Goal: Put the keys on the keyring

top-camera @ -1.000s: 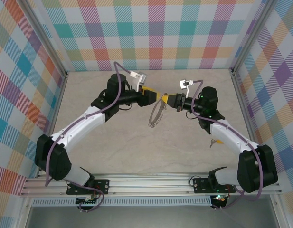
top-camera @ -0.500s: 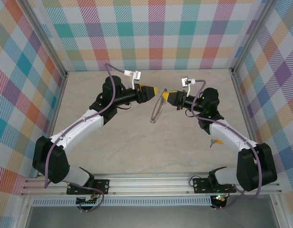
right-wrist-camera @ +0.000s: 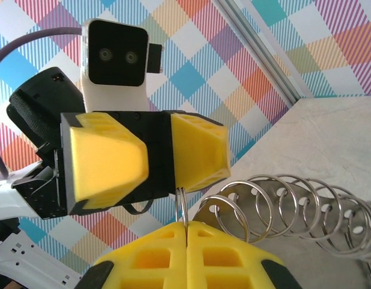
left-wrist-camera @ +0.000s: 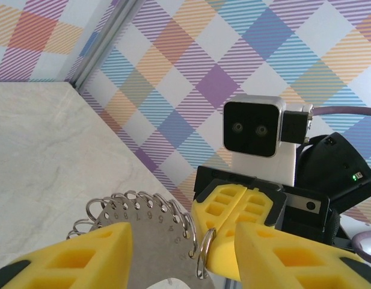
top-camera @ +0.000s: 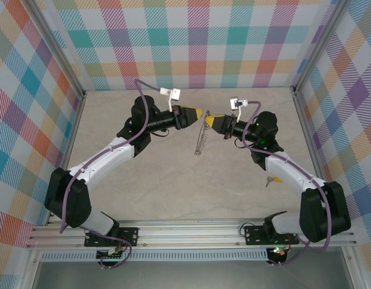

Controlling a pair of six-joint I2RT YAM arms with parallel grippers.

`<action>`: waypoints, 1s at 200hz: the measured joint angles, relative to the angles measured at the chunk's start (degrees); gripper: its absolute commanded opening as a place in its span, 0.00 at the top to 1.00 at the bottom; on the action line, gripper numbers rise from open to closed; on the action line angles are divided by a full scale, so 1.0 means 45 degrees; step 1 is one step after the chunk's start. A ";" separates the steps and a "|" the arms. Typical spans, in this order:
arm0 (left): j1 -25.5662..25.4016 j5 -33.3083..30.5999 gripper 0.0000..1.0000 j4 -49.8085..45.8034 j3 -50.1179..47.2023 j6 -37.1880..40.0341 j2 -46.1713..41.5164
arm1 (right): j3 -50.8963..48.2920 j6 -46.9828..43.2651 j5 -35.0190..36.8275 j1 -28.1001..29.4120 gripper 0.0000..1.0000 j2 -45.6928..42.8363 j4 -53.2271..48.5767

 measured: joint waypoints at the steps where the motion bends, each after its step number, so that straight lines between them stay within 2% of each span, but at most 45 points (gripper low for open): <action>1: 0.0000 0.0010 0.53 0.0010 0.0000 -0.0005 0.0005 | 0.0000 0.0000 0.0000 0.0000 1.00 0.0000 0.0005; 35: -0.0102 0.0233 0.53 0.0126 -0.0005 -0.0165 0.0282 | 0.0000 0.0005 0.0000 0.0000 1.00 0.0000 0.0005; 75: -0.0257 0.0384 0.61 0.0151 0.0000 -0.0248 0.0398 | 0.0000 0.0005 0.0005 0.0000 1.00 0.0000 0.0000; 142: -0.0403 0.0500 0.86 0.0525 0.0000 -0.0257 0.0432 | 0.0000 0.0010 0.0097 0.0000 1.00 0.0000 -0.0019; 174: -0.0447 0.0554 0.89 0.0651 0.0000 -0.0291 0.0437 | 0.0000 0.0010 0.0112 0.0000 1.00 0.0000 -0.0019; 200: -0.0505 0.0559 0.84 0.0699 0.0000 -0.0277 0.0442 | 0.0000 0.0010 0.0151 -0.0010 1.00 0.0000 -0.0019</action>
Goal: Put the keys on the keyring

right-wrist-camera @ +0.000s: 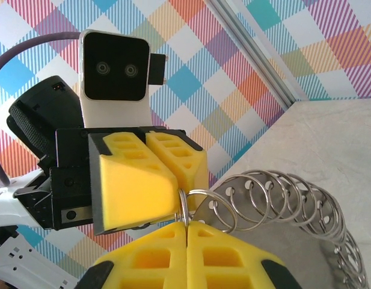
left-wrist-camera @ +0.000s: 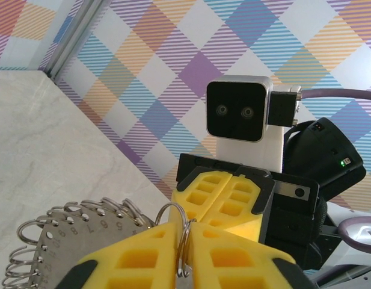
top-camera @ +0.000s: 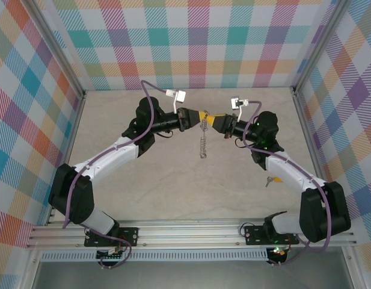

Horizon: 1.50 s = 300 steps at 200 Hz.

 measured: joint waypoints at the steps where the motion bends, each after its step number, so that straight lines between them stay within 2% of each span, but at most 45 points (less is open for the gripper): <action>1: 0.0000 -0.0005 0.84 0.0000 0.0000 -0.0019 0.0000 | 0.0000 0.0000 0.0000 0.0000 1.00 0.0000 0.0000; 42: -0.0107 -0.0005 0.87 0.0000 0.0005 -0.0010 0.0049 | 0.0000 -0.0005 -0.0005 0.0000 1.00 0.0000 0.0000; 59: -0.0107 -0.0010 1.00 -0.0005 0.0010 -0.0010 0.0087 | 0.0000 0.0000 0.0005 -0.0019 1.00 0.0000 -0.0015; 68: -0.0107 -0.0010 1.00 0.0019 0.0019 0.0112 0.0097 | 0.0000 0.0005 0.0044 -0.0044 1.00 0.0000 -0.0049; 80: -0.0107 -0.0015 1.00 -0.0019 0.0034 0.0131 0.0107 | 0.0005 0.0034 0.0068 -0.0053 0.76 -0.0005 -0.0141; 87: -0.0107 -0.0015 1.00 -0.0102 0.0049 0.0204 0.0117 | 0.0005 0.0068 0.0097 -0.0112 0.67 -0.0010 -0.0248; 104: -0.0107 0.0015 1.00 -0.0787 0.0180 0.0617 0.0126 | 0.0010 0.0024 0.0165 -0.0316 0.54 -0.0189 -0.0597; 120: -0.0170 0.0102 1.00 -0.1676 0.0461 0.1379 0.0126 | 0.0010 0.0112 0.0194 -0.0869 0.51 -0.0612 -0.1112; 148: -0.0243 0.0476 1.00 -0.3687 0.1428 0.3128 0.0126 | 0.0267 0.0136 0.0078 -0.1671 0.51 -0.1481 -0.2239; 173: -0.0248 0.0879 1.00 -0.5421 0.2535 0.4711 0.0126 | 0.0826 0.0141 -0.0568 -0.1676 0.52 -0.1744 -0.2890; 208: -0.0248 0.1418 1.00 -0.7261 0.3818 0.6402 0.0189 | 0.1010 0.0223 -0.1613 -0.1676 0.58 -0.1812 -0.3390; 244: -0.0248 0.1768 1.00 -0.8281 0.4537 0.7291 0.0549 | 0.1010 0.0481 -0.2463 -0.1574 0.67 -0.1812 -0.3473; 300: -0.0248 0.1904 1.00 -0.8927 0.4692 0.7708 0.1025 | 0.1010 0.0505 -0.2749 -0.0976 0.70 -0.1914 -0.3769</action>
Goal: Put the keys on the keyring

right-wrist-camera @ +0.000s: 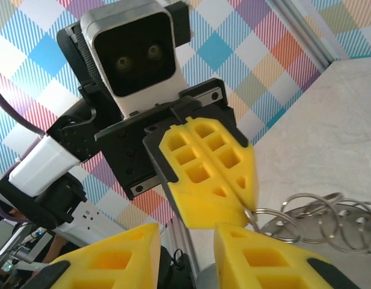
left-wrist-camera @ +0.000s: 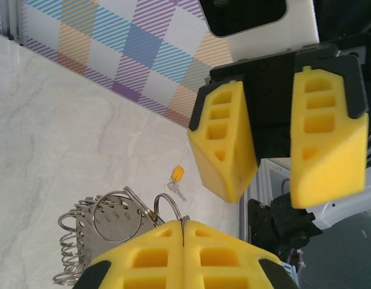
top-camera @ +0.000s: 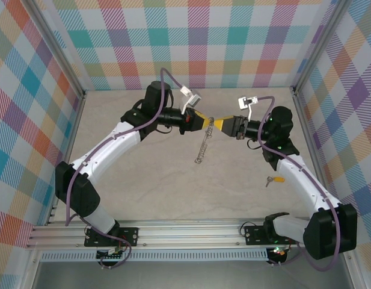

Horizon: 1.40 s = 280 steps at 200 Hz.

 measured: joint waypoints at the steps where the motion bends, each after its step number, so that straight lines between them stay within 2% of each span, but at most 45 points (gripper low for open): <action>1: 0.0000 0.0000 1.00 -0.0010 0.0000 0.0005 0.0000 | 0.0000 0.0000 0.0000 0.0005 0.70 0.0000 -0.0005; 164: 0.0000 0.0335 1.00 -0.0413 0.0413 0.0097 0.0000 | 0.0005 -0.0253 0.0355 0.0403 0.72 0.0675 -0.0214; 195: 0.0000 0.0359 1.00 -0.0418 0.0413 0.0097 0.0000 | 0.0049 -0.0335 0.0369 0.0476 0.79 0.0855 -0.0219; 212: 0.0005 0.0364 1.00 -0.0423 0.0418 0.0097 0.0000 | 0.0117 -0.0359 0.0355 0.0481 0.87 0.0903 -0.0223; 226: 0.0015 0.0355 1.00 -0.0413 0.0418 0.0092 0.0000 | 0.0165 -0.0418 0.0350 0.0481 1.00 0.0918 -0.0262; 237: 0.0053 0.0316 1.00 -0.0418 0.0423 0.0083 0.0000 | 0.0194 -0.0554 0.0384 0.0486 1.00 0.0918 -0.0316; 256: 0.0058 0.0136 0.71 -0.0369 0.0423 -0.0019 0.0000 | 0.0272 -0.0816 0.0505 0.0486 1.00 0.0918 -0.0544; 267: 0.0053 -0.0228 0.61 -0.0316 0.0418 -0.0301 0.0000 | 0.0359 -0.1030 0.0699 0.0486 1.00 0.0913 -0.0801; 280: 0.0083 -0.0748 0.55 0.0083 0.0364 -0.0729 -0.0010 | 0.0393 -0.1341 0.1025 0.0481 1.00 0.0913 -0.1103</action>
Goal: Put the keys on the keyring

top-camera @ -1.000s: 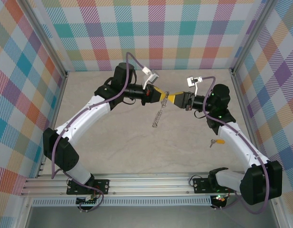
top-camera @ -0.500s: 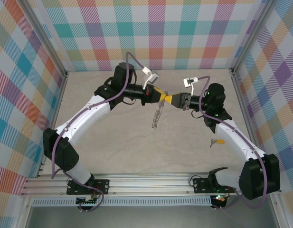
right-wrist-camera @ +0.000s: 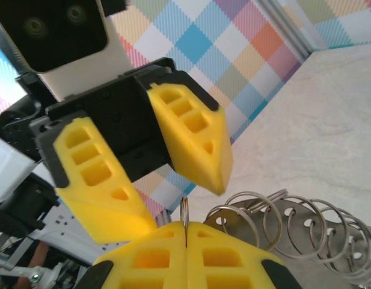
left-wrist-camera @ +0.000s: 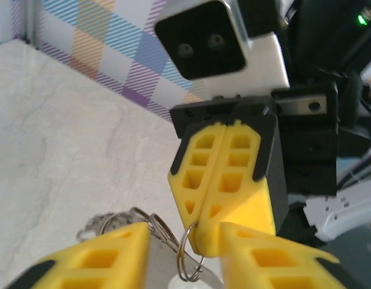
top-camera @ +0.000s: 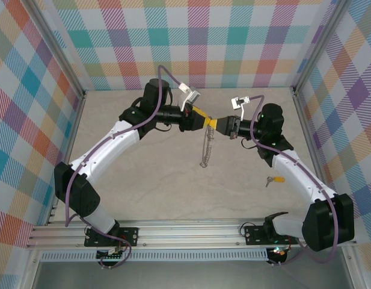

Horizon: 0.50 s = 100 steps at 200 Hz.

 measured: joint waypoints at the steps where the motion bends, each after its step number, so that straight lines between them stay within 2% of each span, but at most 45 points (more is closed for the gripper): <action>1: 0.0000 -0.0029 0.55 0.0024 0.0000 -0.0010 -0.0005 | 0.0000 -0.0010 0.0015 0.0000 1.00 0.0000 -0.0015; 48: 0.0466 -0.2006 0.53 0.3050 -0.2419 -0.2754 -0.1161 | -0.0117 -0.0277 0.0588 -0.0015 1.00 0.0000 0.0646; 100: 0.0661 -0.1778 0.62 0.6237 -0.4065 -0.5197 -0.1477 | -0.0617 0.0593 0.0879 -0.0015 1.00 0.0267 0.3881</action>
